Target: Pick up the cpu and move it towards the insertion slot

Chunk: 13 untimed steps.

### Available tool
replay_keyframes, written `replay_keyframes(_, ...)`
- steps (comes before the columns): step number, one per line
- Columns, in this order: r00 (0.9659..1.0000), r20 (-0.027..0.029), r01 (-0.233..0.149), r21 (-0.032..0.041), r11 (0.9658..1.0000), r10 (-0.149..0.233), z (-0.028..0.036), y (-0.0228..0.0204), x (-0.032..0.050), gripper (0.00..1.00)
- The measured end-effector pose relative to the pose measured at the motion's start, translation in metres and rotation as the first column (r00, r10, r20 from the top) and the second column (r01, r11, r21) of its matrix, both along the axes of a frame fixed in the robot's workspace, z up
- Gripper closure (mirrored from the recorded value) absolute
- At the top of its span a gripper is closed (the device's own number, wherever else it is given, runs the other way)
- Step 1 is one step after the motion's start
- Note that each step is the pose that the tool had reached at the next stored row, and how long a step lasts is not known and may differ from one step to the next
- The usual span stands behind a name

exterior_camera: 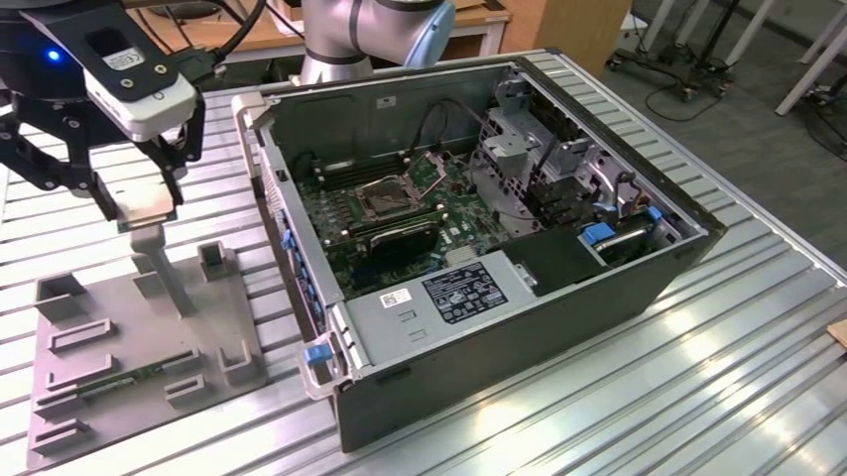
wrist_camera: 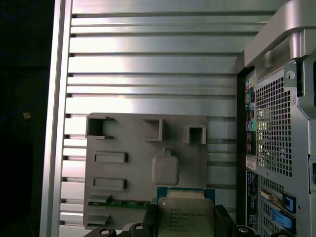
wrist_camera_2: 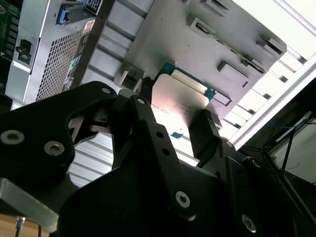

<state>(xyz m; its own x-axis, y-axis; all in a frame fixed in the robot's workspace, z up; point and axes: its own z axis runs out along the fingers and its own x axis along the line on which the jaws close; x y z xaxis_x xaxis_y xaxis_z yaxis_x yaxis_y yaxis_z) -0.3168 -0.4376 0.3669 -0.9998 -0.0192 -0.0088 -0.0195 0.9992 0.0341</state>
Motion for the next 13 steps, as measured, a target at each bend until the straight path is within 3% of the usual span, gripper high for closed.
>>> replay_keyframes(13,1.0,0.0,0.0,0.0,1.0,0.0,0.0,0.0,0.0164,0.46)
